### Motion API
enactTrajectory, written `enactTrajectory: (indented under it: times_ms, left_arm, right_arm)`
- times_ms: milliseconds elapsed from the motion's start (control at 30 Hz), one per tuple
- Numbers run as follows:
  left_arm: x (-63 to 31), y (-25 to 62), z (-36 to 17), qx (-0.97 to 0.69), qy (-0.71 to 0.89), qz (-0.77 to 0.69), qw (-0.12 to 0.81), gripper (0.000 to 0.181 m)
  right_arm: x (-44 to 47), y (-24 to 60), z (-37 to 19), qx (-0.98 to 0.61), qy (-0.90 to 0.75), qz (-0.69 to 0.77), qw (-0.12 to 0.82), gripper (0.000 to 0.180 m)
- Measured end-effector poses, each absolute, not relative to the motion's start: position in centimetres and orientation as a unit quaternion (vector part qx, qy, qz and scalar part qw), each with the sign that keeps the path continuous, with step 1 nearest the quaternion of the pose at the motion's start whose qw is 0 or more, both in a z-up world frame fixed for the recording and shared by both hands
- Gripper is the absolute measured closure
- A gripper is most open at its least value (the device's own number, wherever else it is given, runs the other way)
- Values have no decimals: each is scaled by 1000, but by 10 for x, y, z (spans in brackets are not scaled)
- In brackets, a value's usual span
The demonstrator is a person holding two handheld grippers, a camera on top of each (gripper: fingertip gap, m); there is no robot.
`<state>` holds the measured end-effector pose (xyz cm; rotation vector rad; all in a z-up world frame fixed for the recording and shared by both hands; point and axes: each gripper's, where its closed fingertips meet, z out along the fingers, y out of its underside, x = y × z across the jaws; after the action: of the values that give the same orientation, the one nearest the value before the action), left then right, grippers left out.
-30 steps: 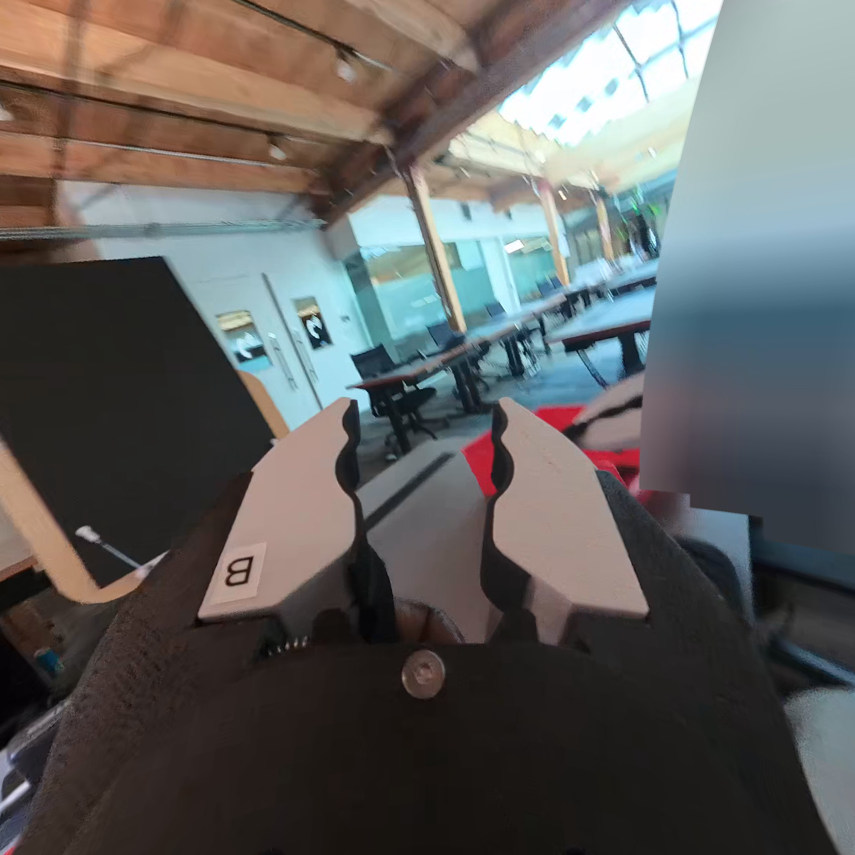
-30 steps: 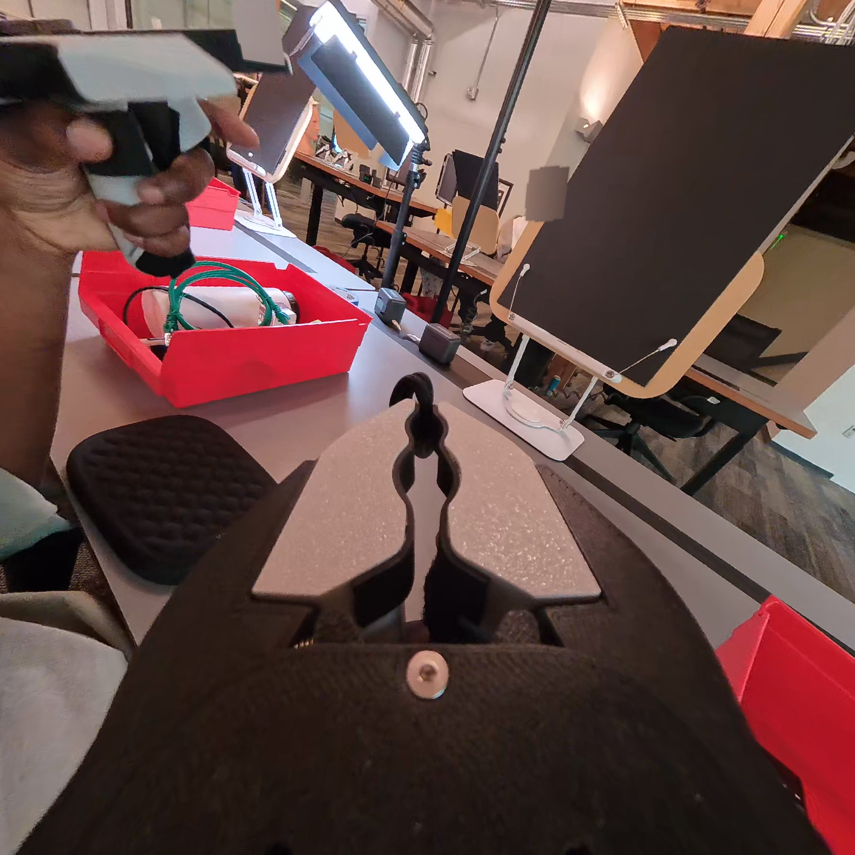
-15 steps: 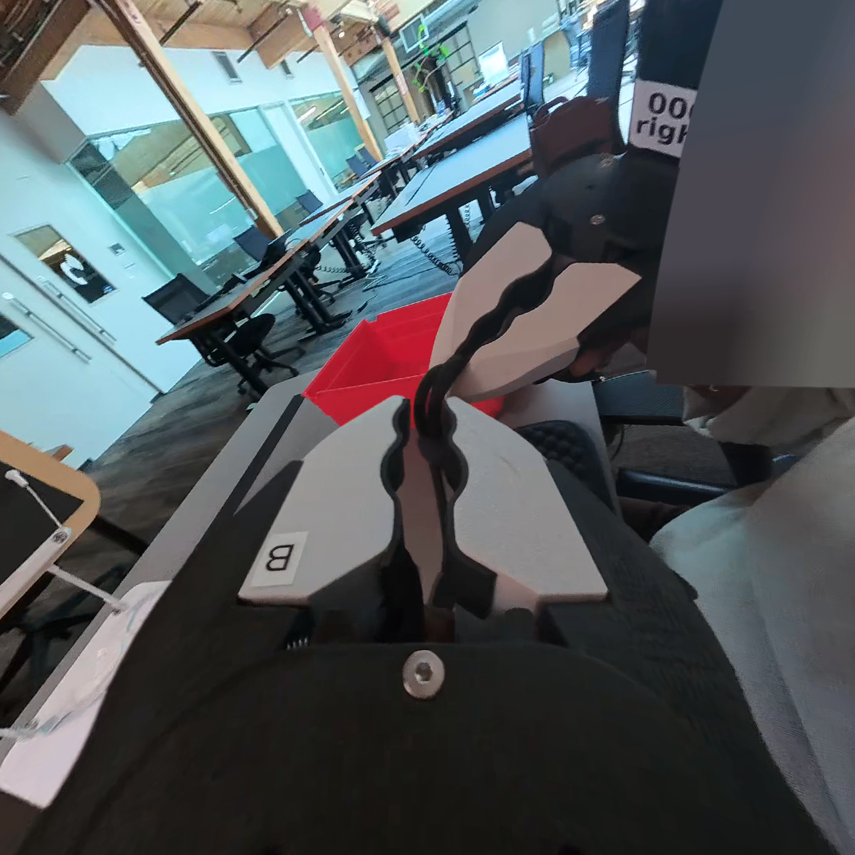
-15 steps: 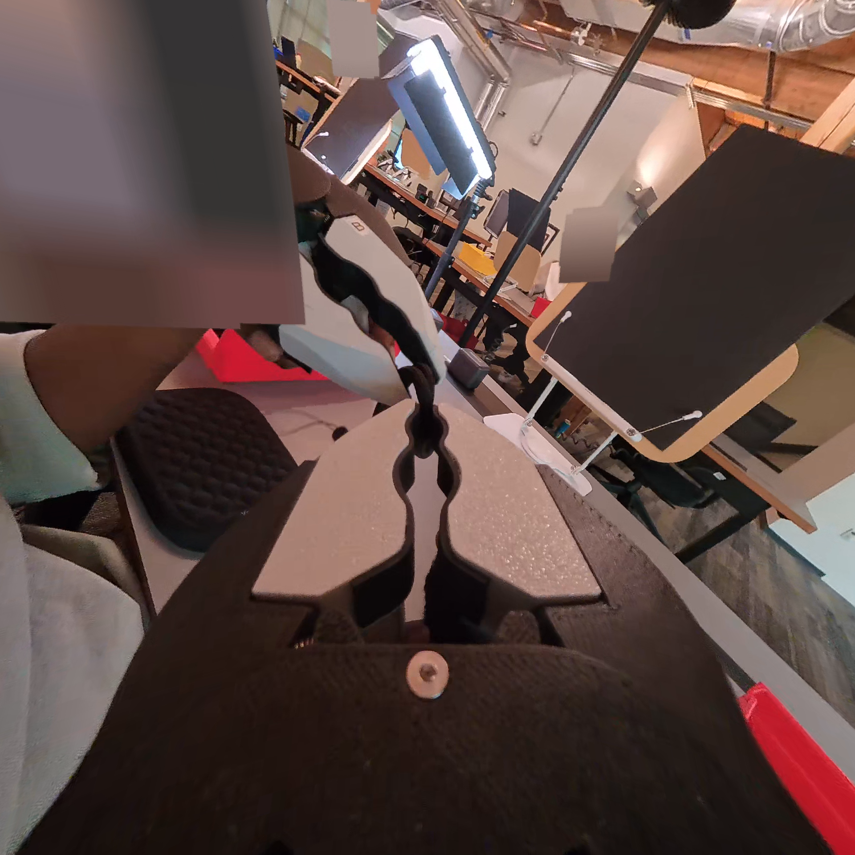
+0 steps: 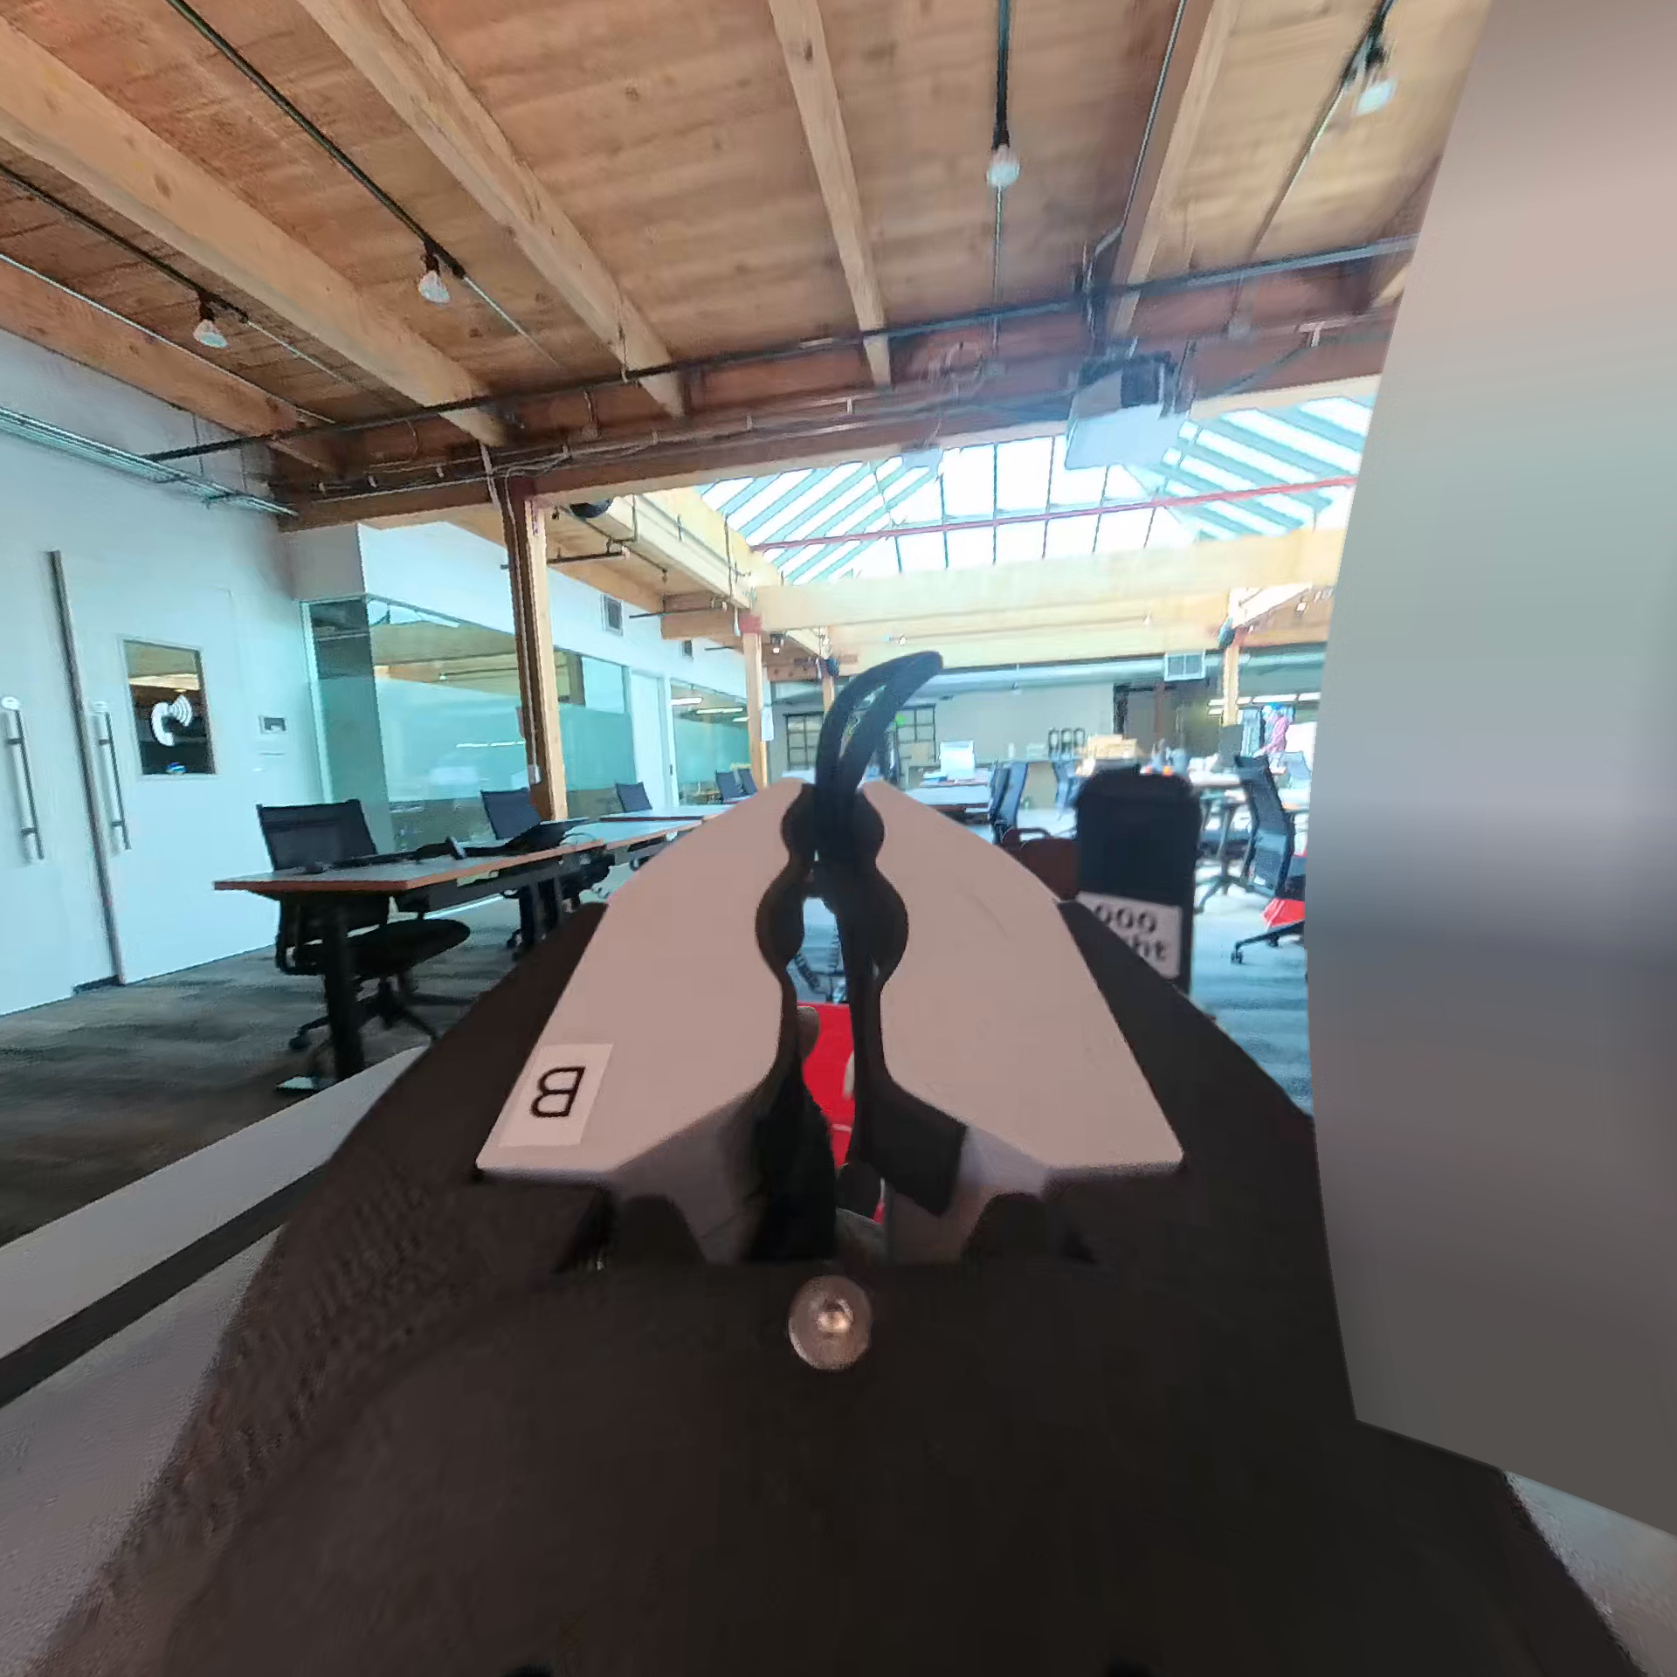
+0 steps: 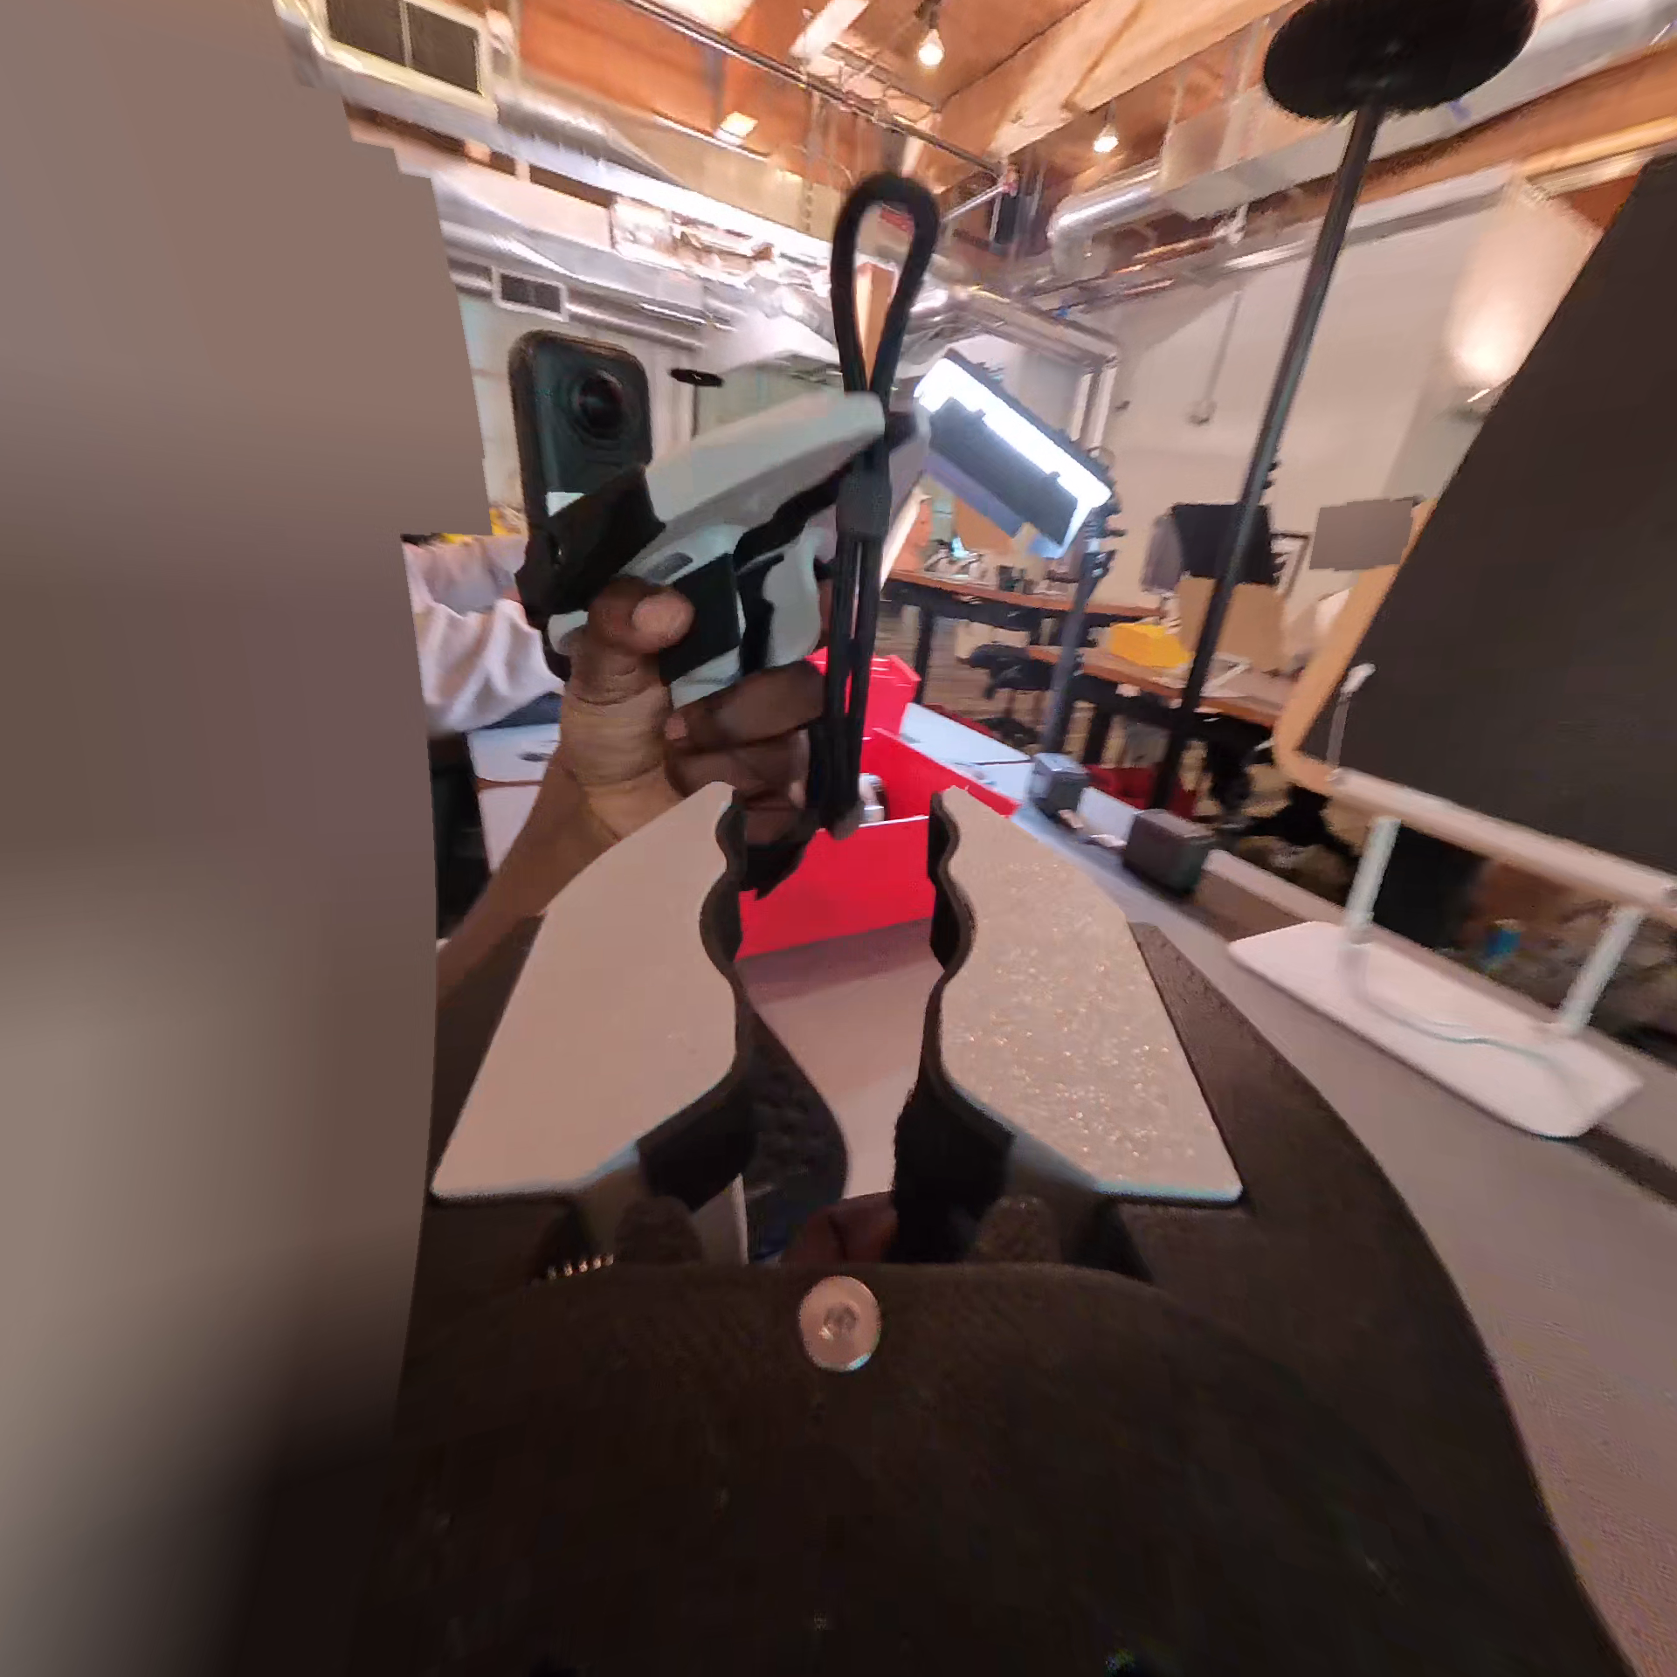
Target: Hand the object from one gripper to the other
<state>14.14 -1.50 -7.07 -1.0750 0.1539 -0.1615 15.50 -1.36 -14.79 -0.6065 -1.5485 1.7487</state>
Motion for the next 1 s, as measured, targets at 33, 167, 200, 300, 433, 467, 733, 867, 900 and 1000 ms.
enactTrajectory:
  times_ms: [33, 167, 200, 300, 433, 467, 733, 867, 900, 1000]
  left_arm:
    - [143, -15, -69, -506, 71, -83, 856, 174]
    - [148, -14, -68, -498, 68, -86, 860, 174]
    - [150, -13, -68, -497, 69, -88, 860, 174]
    - [156, -11, -69, -496, 76, -100, 859, 174]
    - [149, -14, -67, -495, 63, -108, 860, 172]
    - [142, -16, -67, -497, 54, -100, 860, 168]
    - [68, -77, -56, -515, 1, 130, 848, 120]
    - [101, -63, -79, -597, 82, 138, 786, 121]
    - [111, -54, -87, -616, 100, 129, 771, 121]
    - [138, -23, -114, -670, 152, 112, 718, 125]
  right_arm:
    - [151, -18, -152, -239, -599, 686, 338, 139]
    - [139, -27, -163, -260, -583, 706, 308, 135]
    - [137, -27, -163, -265, -574, 713, 304, 135]
    - [137, -27, -160, -273, -547, 731, 304, 145]
    - [137, -22, -159, -269, -556, 704, 350, 169]
    - [136, -19, -159, -271, -565, 692, 360, 169]
    - [127, 39, -163, -274, -640, 420, 582, 169]
    - [128, 44, -165, -252, -655, 333, 630, 169]
    - [129, 42, -166, -243, -659, 321, 635, 169]
    - [130, 34, -169, -218, -668, 302, 645, 169]
